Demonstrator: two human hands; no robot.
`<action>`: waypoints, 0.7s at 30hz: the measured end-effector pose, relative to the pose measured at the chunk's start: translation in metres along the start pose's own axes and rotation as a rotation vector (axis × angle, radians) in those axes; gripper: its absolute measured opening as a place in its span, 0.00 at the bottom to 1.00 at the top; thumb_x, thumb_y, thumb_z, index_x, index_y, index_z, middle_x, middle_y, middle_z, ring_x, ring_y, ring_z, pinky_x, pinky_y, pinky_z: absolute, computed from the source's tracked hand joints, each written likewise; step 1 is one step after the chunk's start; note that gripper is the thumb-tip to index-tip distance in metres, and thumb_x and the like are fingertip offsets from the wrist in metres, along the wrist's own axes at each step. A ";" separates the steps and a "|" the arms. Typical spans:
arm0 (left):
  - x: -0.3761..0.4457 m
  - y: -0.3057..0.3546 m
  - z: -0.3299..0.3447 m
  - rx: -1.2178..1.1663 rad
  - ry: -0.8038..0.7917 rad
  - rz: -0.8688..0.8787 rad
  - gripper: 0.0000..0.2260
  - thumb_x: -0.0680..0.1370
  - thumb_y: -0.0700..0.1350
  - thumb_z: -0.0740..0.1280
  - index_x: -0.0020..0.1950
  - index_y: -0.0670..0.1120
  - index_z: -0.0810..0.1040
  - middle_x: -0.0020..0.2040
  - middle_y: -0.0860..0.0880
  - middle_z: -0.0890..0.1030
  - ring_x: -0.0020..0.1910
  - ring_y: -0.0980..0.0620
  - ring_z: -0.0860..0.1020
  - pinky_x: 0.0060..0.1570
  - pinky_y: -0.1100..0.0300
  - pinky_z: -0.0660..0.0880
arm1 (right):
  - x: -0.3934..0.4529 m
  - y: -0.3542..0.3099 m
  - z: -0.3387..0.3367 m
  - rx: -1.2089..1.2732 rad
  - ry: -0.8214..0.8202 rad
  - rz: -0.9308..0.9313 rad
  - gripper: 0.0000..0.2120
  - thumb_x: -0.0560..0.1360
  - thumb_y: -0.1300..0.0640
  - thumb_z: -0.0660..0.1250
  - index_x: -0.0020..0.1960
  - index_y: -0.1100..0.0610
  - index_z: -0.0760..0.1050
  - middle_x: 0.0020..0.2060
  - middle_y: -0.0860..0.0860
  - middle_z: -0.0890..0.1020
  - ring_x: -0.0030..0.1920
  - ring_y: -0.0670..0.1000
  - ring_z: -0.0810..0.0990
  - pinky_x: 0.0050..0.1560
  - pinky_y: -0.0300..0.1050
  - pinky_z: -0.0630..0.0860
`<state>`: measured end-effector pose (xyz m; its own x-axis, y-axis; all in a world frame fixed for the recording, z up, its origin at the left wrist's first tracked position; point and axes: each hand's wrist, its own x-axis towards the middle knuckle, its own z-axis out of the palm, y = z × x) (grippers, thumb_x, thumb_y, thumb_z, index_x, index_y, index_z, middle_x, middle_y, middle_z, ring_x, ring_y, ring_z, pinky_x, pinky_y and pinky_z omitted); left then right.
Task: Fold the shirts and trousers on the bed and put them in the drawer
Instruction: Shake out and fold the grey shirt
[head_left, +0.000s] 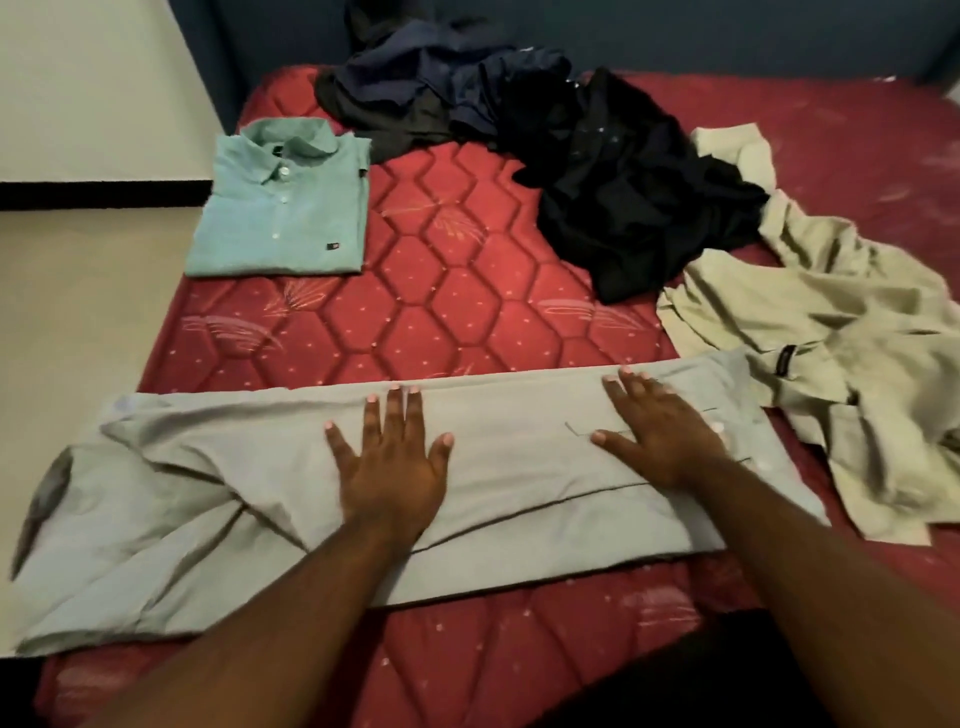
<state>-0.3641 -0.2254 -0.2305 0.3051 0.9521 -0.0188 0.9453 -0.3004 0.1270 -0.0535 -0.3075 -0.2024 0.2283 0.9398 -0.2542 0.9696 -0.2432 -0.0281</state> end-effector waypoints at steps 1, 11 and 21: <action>0.000 0.012 -0.003 0.020 0.043 0.014 0.29 0.79 0.57 0.46 0.79 0.48 0.58 0.79 0.48 0.57 0.77 0.40 0.55 0.68 0.28 0.42 | 0.000 -0.009 0.001 -0.010 0.002 -0.004 0.51 0.62 0.20 0.28 0.79 0.46 0.40 0.78 0.47 0.42 0.78 0.50 0.41 0.74 0.54 0.35; -0.004 0.091 0.000 -0.027 -0.152 0.229 0.31 0.79 0.63 0.41 0.80 0.53 0.42 0.80 0.54 0.42 0.79 0.48 0.41 0.70 0.34 0.34 | -0.023 0.047 0.008 0.112 0.203 0.223 0.34 0.74 0.26 0.41 0.76 0.36 0.41 0.78 0.43 0.46 0.78 0.51 0.40 0.71 0.66 0.32; -0.011 0.238 0.007 -0.162 -0.239 0.432 0.32 0.81 0.63 0.45 0.80 0.49 0.41 0.80 0.52 0.41 0.78 0.46 0.39 0.70 0.34 0.34 | -0.024 0.087 -0.005 0.642 0.382 0.762 0.44 0.60 0.26 0.67 0.66 0.53 0.70 0.62 0.55 0.76 0.64 0.60 0.73 0.62 0.58 0.72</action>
<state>-0.1412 -0.3075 -0.2065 0.6994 0.6978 -0.1546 0.7030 -0.6328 0.3245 0.0255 -0.3494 -0.1938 0.8755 0.4722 -0.1027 0.3567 -0.7749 -0.5218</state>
